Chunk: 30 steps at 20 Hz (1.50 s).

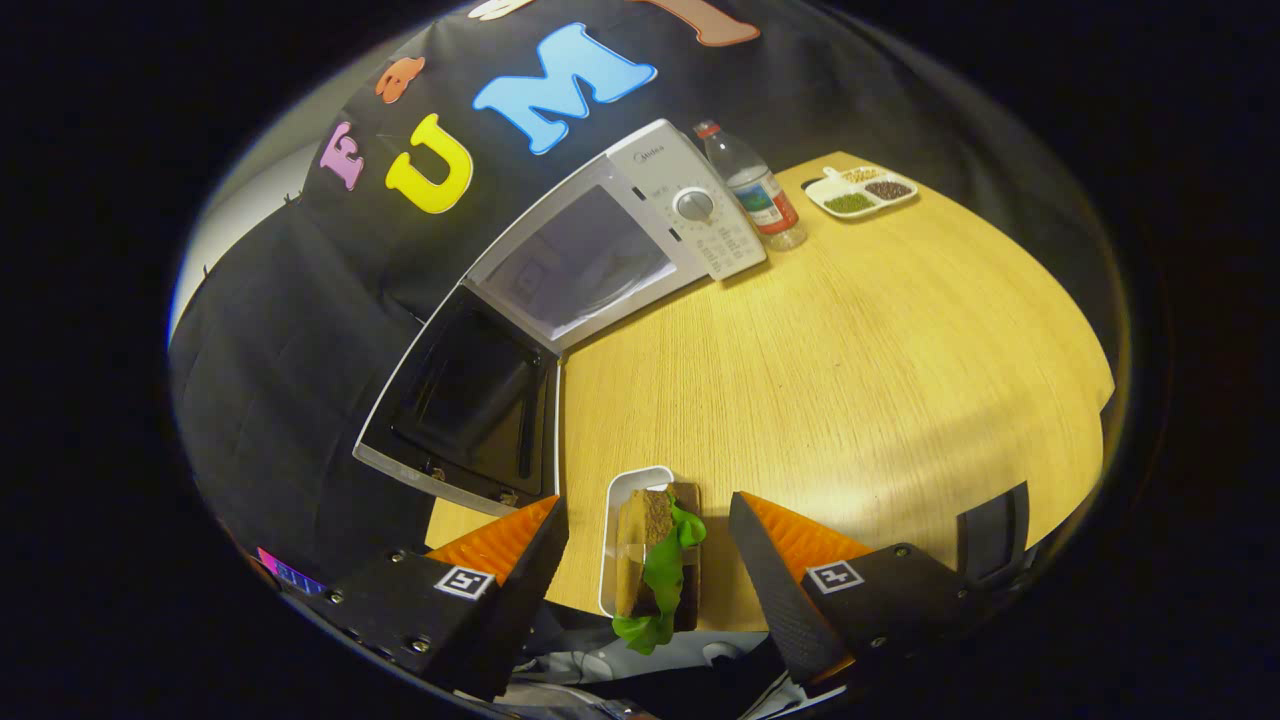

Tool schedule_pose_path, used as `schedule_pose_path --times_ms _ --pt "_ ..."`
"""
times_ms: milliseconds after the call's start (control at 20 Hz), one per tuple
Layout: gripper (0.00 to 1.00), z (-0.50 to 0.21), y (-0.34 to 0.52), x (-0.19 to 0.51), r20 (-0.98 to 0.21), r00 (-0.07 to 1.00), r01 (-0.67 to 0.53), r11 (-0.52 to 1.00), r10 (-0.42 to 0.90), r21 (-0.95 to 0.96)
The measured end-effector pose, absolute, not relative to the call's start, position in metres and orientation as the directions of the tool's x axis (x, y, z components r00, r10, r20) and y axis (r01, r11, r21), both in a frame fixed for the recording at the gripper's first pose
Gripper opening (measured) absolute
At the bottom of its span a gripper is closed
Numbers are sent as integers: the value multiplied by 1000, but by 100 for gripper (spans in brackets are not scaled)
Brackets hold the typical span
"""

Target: Open the microwave, put the food inside, and close the microwave door.

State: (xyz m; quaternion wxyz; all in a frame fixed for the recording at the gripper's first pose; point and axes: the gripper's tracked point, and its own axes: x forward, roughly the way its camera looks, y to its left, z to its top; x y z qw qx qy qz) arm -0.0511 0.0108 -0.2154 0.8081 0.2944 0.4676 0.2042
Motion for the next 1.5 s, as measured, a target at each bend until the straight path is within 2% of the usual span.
schedule_pose_path --times_ms 250,400,500,600,650,750,800,1050,1500 --pt "95 -241 24 -62 -664 365 -10 716 653 698" --pt "73 -249 30 -69 -676 324 -2 715 662 699" --pt "73 -252 34 -72 -685 293 -4 718 667 696" --pt "41 -255 37 -65 -688 298 17 717 662 697" --pt "45 -255 39 -67 -689 282 20 714 668 700" --pt "43 -258 40 -69 -698 284 19 724 658 690" --pt "29 -254 40 -68 -691 282 24 715 665 698" --pt "29 -231 40 -59 -665 319 11 700 675 715" --pt "29 -155 65 0 -527 470 -65 624 707 779"
